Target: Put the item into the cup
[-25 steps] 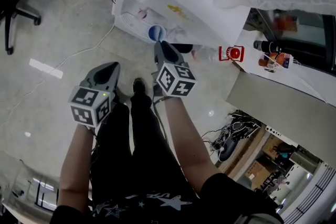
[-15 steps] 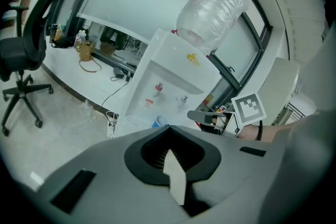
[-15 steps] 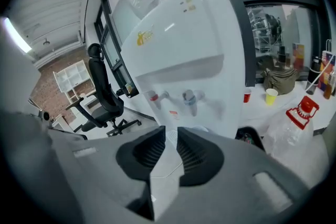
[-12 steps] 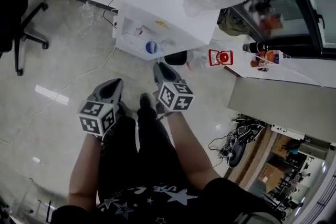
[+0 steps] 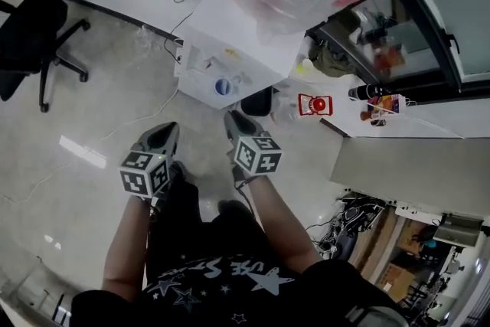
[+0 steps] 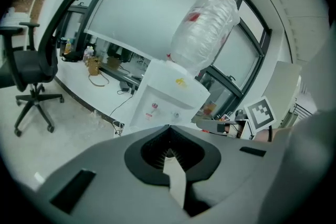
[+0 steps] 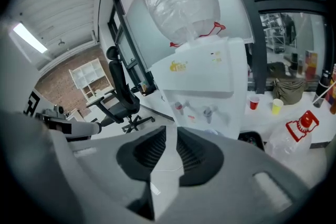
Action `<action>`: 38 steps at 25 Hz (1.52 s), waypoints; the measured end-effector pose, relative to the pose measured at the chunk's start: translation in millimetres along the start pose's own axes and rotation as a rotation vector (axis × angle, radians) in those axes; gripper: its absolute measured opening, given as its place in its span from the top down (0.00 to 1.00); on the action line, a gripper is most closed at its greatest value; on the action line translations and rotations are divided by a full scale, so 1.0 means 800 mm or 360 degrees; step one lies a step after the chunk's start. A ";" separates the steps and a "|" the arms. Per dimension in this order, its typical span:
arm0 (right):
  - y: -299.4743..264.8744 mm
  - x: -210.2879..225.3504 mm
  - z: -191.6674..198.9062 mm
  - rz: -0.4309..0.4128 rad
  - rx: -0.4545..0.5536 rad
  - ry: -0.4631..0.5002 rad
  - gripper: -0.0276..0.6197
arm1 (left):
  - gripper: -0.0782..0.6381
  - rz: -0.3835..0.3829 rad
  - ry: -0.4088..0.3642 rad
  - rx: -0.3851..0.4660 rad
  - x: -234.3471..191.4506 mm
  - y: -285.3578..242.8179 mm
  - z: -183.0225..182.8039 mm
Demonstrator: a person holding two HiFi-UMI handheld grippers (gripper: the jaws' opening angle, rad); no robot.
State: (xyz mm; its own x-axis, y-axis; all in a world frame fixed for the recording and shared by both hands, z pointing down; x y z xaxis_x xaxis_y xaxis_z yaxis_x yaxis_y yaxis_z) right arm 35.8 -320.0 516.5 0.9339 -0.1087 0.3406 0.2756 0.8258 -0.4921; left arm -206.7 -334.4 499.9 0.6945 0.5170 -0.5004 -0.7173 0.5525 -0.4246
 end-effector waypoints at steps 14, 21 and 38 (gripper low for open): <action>0.142 -0.006 0.002 -0.0384 0.0021 0.0162 0.86 | 0.88 -0.0200 -0.0012 0.0225 0.153 0.081 0.043; 0.235 0.027 0.012 -0.0481 0.0098 0.0298 0.86 | 0.88 -0.0248 -0.0043 0.0339 0.238 0.110 0.092; 0.398 0.062 0.041 -0.0664 0.0197 0.0366 0.95 | 0.88 -0.0320 -0.0088 0.0457 0.398 0.166 0.178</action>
State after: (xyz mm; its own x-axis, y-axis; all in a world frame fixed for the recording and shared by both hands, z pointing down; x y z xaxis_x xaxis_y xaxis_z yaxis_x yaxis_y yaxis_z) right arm 162.5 -44.2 402.7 0.7796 -0.5521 0.2957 0.6208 0.7437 -0.2480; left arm -72.6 -2.8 391.6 0.8279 0.4093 -0.3835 -0.5259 0.8041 -0.2773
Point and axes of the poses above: the fingertips, and each gripper's own axes: y backward along the fingers, x to its right, z out of its underside, the point moved 9 cm from there along y, backward along the fingers, and after that the axes turned 6 degrees about x, right-handed, at the moved point
